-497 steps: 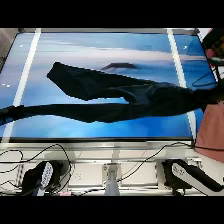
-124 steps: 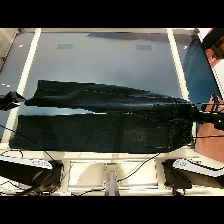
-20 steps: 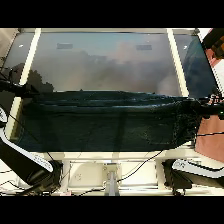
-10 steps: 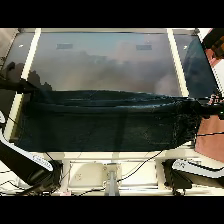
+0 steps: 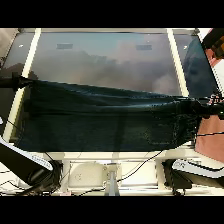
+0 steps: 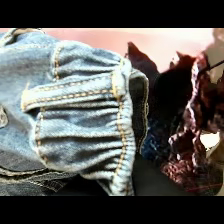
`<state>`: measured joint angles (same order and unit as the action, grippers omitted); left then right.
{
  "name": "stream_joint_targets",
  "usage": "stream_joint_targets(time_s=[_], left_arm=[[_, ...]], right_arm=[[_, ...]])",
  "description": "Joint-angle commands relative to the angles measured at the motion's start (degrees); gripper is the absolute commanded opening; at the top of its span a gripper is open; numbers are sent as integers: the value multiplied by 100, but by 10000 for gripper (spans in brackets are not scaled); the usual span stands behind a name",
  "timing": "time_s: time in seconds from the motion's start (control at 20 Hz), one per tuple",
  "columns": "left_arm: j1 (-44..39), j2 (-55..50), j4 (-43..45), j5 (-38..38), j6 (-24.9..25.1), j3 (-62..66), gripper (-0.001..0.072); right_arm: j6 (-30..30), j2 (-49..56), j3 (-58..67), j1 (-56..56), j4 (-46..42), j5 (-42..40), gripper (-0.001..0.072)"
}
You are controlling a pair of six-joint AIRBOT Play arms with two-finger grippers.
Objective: Fold the clothes and pants, and hang the long-sleeved shirts on hangers.
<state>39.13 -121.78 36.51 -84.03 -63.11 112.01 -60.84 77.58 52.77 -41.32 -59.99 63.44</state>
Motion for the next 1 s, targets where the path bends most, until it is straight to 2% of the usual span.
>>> stream_joint_targets(time_s=[0.0, 0.05, 0.1, 0.15, 0.2, 0.4, 0.6, 0.75, 0.8, 0.85, 0.9, 0.95], left_arm=[[-133, -179, -195, 437, -96, 2, 41], [-175, -236, -249, 411, -9, 2, 48], [-214, -273, -243, 339, 101, 2, 159], [-245, -310, -229, 249, 208, 2, 462], [-273, -341, -219, 184, 232, 2, 654], [-273, -361, -31, -166, 533, 2, 633], [-424, -361, 1316, -411, 553, 2, 632], [-520, -358, 1486, -476, 914, 4, 445], [-529, -358, 1484, -474, 977, 4, 342], [-546, -358, 1484, -474, 1023, 4, 122], [-546, -358, 1449, -476, 1023, 7, 34], [-546, -352, 1287, -503, 1021, 9, 35]], right_arm=[[-17, -2, 2, 0, 7, -2, 54], [-15, -2, 2, 0, 7, -2, 54], [-15, -2, 2, 0, 4, -4, 54], [-15, -2, 2, 0, 4, -4, 54], [-15, -2, 2, 0, 2, -4, 54], [-15, -2, 2, 0, 0, -4, 54], [-15, -2, 2, 0, 2, -2, 54], [-15, -2, 2, 0, 2, -2, 54], [-15, -2, 2, 0, 2, -2, 54], [-15, -2, 2, 0, 2, -2, 54], [-15, -2, 2, 0, 2, -2, 54], [-15, -2, 2, 0, 4, 0, 54]])
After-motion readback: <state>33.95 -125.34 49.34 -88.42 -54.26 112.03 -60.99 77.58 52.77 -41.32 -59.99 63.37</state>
